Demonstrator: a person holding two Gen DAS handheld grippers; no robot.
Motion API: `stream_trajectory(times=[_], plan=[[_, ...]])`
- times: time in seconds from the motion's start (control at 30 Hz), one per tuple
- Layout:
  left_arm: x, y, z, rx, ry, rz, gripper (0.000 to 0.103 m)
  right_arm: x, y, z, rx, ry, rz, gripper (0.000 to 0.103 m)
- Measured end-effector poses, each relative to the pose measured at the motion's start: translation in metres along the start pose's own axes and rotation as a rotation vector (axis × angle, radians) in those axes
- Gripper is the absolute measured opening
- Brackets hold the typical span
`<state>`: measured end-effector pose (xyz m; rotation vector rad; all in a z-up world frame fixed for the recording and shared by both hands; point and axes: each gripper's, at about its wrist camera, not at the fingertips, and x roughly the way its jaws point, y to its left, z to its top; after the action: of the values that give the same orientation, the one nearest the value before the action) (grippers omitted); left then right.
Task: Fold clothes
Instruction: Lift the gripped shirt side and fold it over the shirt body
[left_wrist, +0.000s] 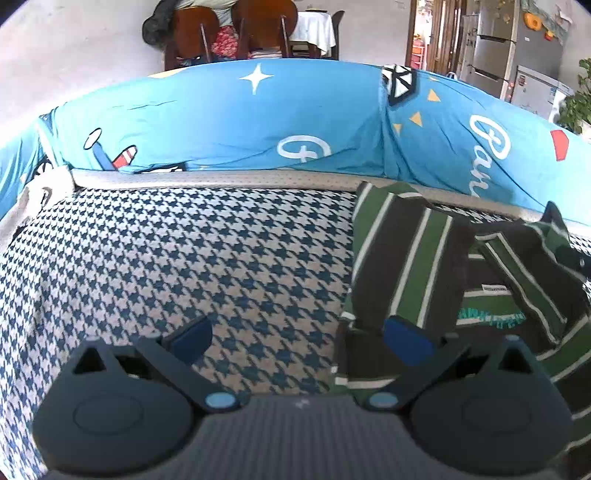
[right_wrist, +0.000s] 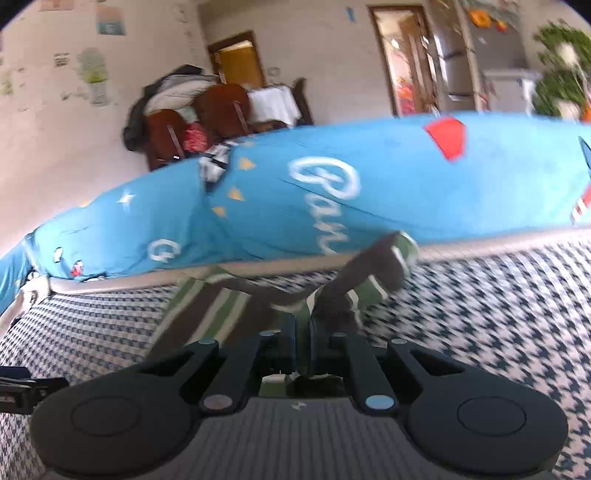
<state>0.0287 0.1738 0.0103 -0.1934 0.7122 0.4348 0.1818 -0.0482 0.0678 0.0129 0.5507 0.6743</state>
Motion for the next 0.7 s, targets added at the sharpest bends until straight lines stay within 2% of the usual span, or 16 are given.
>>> stream_trajectory(times=[0.07,0.2,0.4,0.5,0.7], plan=[[-0.002,0.005,0.001,0.01,0.048,0.017,0.103,0.001,0.02,0.0,-0.017,-0.012,0.038,0.01],[-0.011,0.023,0.004,-0.032,0.028,0.046,0.103,0.011,0.065,-0.003,-0.074,-0.019,0.119,0.01],[-0.018,0.048,0.008,-0.089,0.02,0.065,0.103,0.047,0.119,-0.028,-0.138,0.048,0.202,0.01],[-0.018,0.053,0.011,-0.109,0.022,0.066,0.103,0.062,0.129,-0.044,-0.128,0.102,0.222,0.011],[-0.019,0.049,0.013,-0.13,0.036,0.045,0.103,0.059,0.129,-0.054,-0.112,0.106,0.216,0.013]])
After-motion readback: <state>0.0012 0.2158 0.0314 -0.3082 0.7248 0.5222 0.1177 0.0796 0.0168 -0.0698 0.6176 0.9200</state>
